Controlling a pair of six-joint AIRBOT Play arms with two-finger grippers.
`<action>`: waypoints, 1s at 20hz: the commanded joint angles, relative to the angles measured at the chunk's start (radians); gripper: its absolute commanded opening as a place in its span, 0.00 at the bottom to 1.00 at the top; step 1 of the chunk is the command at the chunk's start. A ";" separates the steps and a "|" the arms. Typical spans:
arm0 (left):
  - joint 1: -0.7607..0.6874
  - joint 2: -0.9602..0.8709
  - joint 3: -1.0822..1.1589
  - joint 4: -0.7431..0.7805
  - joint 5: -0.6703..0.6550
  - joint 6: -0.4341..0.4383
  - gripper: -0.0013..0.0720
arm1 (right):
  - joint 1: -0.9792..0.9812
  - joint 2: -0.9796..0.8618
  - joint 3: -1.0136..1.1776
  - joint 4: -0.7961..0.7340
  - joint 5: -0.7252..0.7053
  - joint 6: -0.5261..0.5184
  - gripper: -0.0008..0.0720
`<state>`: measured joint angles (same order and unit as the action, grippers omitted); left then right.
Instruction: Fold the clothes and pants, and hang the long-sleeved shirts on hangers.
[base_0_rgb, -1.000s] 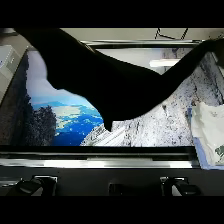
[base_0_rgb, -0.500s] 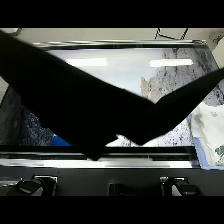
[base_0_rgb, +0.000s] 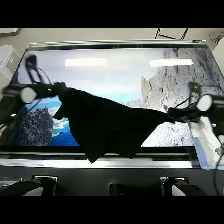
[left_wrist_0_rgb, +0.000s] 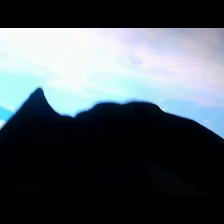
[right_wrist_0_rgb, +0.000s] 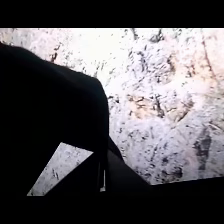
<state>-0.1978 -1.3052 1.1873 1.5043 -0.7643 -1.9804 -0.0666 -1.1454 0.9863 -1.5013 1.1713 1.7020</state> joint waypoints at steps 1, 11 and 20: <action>0.032 -0.174 -0.019 -0.273 -0.122 0.009 0.93 | 0.001 -0.112 -0.051 0.088 -0.081 0.041 0.06; 0.390 -0.128 -0.165 -0.343 -0.654 0.411 0.72 | 0.002 -0.117 -0.051 0.084 -0.047 -0.016 0.05; 0.269 -0.167 -0.396 -0.627 -0.314 0.489 0.71 | 0.001 -0.117 -0.051 0.097 -0.010 -0.015 0.06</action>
<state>0.1116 -1.4502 0.8276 0.9134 -1.1835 -1.5017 -0.0662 -1.2617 0.9352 -1.4151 1.1503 1.6871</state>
